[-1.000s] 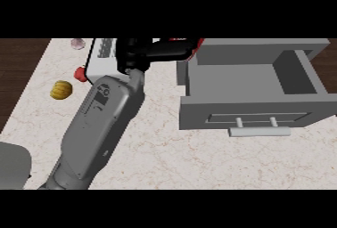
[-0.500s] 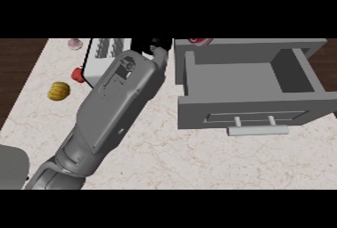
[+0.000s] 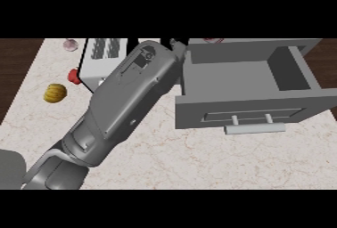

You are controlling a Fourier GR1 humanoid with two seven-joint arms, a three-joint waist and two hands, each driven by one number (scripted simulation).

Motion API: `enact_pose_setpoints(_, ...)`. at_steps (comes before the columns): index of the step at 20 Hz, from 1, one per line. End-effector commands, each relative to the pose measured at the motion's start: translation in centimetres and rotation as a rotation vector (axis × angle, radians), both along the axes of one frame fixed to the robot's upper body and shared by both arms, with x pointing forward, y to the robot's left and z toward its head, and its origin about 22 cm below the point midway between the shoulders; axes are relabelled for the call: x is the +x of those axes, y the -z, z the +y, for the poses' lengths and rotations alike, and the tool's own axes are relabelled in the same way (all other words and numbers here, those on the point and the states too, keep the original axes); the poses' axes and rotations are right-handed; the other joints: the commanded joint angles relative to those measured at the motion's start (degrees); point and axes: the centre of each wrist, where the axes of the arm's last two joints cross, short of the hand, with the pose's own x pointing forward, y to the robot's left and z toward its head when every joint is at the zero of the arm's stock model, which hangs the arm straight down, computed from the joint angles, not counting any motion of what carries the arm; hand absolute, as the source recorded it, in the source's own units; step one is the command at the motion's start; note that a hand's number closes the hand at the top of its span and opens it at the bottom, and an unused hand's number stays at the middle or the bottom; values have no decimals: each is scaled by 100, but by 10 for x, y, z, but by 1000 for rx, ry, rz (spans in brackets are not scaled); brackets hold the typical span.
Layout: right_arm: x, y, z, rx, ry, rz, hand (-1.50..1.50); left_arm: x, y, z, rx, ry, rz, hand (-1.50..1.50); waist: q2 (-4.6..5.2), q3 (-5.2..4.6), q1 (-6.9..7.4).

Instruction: Pick up the can, place it into the drawer and close the drawer

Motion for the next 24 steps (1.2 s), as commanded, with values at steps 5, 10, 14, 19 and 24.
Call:
enact_pose_setpoints(5, 2, 4, -3, -9, -27, -1, -150, -4, -2, -21, 20, -23, 35, 150, 1, 5, -87)
enact_pose_setpoints(10, 19, 2, 2, 8, -31, 5, -150, 2, 8, -22, 56, -27, 38, 150, 43, 6, -127)
enact_pose_setpoints(14, 9, -2, -5, 20, -39, -11, -150, -1, 34, -18, 75, -40, 81, 150, 35, 7, -220)
enact_pose_setpoints(19, 10, -2, 5, 3, -26, -14, -150, 6, 36, -16, 110, -71, 68, -150, 52, 6, -195)
enact_pose_setpoints(24, 3, -9, -1, -19, -52, -12, -150, 8, 28, -20, 144, -137, 91, -150, 50, 9, -275)
